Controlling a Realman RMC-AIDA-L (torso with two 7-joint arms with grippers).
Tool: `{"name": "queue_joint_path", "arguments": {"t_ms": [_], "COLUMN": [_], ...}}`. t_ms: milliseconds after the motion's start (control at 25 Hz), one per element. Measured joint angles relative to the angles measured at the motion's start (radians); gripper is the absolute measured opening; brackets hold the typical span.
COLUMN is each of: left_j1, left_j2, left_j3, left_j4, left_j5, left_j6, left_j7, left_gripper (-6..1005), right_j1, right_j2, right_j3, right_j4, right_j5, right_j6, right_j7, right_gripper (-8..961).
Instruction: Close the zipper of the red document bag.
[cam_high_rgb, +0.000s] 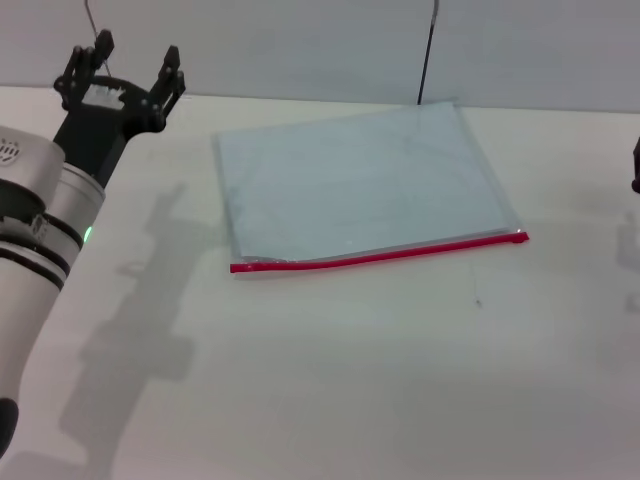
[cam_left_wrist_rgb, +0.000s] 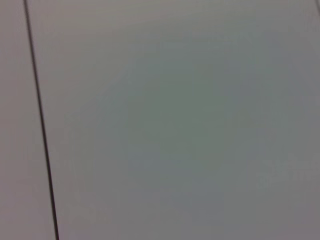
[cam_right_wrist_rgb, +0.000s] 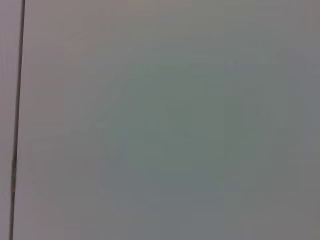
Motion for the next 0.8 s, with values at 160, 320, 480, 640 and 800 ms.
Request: {"name": "queue_joint_path", "arguments": {"t_ms": [160, 320, 480, 640, 800], "left_j1": [-0.010, -0.013, -0.014, -0.015, -0.018], "left_j2": [0.001, 0.002, 0.002, 0.002, 0.003], "left_j3": [0.009, 0.009, 0.009, 0.009, 0.009], "left_j4": [0.023, 0.028, 0.030, 0.031, 0.035], "left_j5": [0.000, 0.000, 0.000, 0.000, 0.000], "left_j6": [0.003, 0.004, 0.005, 0.005, 0.005], "left_j7": [-0.035, -0.034, -0.029, -0.028, -0.028], "left_gripper": [779, 779, 779, 779, 779], "right_j1": [-0.001, -0.001, 0.002, 0.001, -0.003], "right_j2": [-0.001, 0.000, 0.000, 0.001, 0.001], "right_j3": [-0.006, -0.009, -0.009, -0.010, -0.010], "right_j4": [0.006, 0.007, 0.004, 0.001, -0.001], "right_j5": [0.026, 0.039, 0.040, 0.040, 0.040], "right_j6": [-0.016, -0.016, -0.016, -0.016, -0.016], "right_j7": [0.000, 0.001, 0.001, 0.001, 0.002], "right_gripper": [407, 407, 407, 407, 407]}}
